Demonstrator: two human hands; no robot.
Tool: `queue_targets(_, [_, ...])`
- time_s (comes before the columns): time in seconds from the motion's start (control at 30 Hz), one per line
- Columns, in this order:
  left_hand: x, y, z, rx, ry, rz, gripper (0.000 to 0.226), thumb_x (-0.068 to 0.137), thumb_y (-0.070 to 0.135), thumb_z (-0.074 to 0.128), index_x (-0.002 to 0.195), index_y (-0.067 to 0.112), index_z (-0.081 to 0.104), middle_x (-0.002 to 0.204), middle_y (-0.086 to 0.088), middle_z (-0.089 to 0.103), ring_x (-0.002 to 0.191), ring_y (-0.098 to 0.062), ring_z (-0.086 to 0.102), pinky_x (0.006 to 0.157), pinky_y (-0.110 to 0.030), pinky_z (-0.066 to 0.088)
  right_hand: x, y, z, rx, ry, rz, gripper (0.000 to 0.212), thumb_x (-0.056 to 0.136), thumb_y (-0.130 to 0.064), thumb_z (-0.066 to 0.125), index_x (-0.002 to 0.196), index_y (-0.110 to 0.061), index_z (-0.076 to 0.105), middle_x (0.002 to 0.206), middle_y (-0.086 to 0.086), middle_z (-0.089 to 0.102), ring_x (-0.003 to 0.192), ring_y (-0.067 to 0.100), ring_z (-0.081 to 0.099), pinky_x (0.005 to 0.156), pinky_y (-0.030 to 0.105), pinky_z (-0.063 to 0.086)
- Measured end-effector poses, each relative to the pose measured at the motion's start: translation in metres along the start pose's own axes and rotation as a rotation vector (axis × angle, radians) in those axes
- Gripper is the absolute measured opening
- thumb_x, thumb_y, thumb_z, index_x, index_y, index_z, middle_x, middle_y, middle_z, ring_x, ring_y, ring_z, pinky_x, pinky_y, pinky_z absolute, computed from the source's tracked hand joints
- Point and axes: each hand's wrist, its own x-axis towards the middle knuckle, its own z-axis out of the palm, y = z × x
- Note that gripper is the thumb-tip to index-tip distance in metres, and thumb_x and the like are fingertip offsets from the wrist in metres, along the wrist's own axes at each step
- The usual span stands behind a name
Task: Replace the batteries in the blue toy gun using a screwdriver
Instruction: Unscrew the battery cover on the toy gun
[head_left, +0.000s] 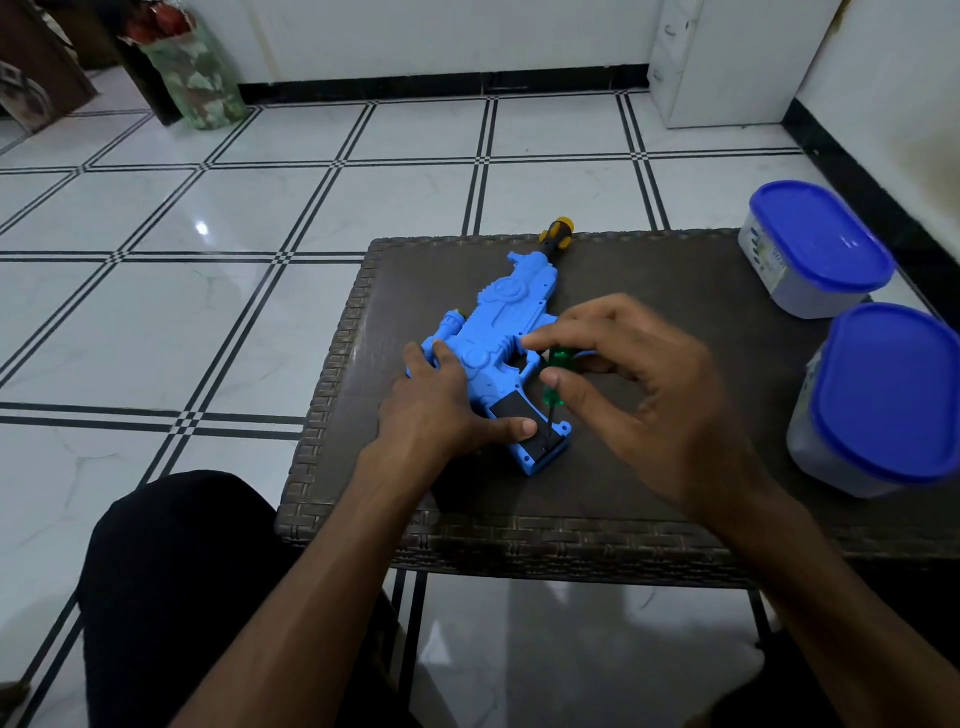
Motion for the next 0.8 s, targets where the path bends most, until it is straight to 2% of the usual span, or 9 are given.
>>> queue_targets(0.33, [0.000, 0.000, 0.000, -0.011, -0.006, -0.003, 0.132, 0.063, 0.073, 0.069, 0.153, 0.008, -0.003, 0.158, -0.012, -0.003, 0.143, -0.033, 0.023, 0.108, -0.042, 0.034, 0.000, -0.004, -0.006, 0.028, 0.023, 0.026, 0.023, 0.088, 0.000, 0.069, 0.111, -0.007, 0.071, 0.105, 0.006, 0.062, 0.097, 0.018, 0.065, 0.081, 0.033, 0.056])
queue_targets(0.57, [0.001, 0.000, 0.000, -0.005, -0.006, -0.011, 0.133, 0.062, 0.073, 0.070, 0.154, 0.009, -0.001, 0.159, -0.013, -0.003, 0.143, -0.034, 0.022, 0.109, -0.043, 0.033, 0.001, -0.003, -0.015, 0.019, 0.096, 0.043, 0.024, 0.089, 0.000, 0.068, 0.111, -0.009, 0.070, 0.107, 0.005, 0.062, 0.098, 0.015, 0.066, 0.083, 0.027, 0.057])
queue_targets(0.8, [0.001, -0.001, 0.002, -0.018, 0.001, -0.004, 0.132, 0.063, 0.072, 0.070, 0.153, 0.008, 0.000, 0.158, -0.012, -0.001, 0.144, -0.032, 0.021, 0.109, -0.043, 0.032, -0.002, -0.002, -0.005, 0.040, 0.049, 0.041, 0.023, 0.088, 0.001, 0.069, 0.109, -0.007, 0.072, 0.105, 0.006, 0.062, 0.097, 0.016, 0.066, 0.083, 0.028, 0.056])
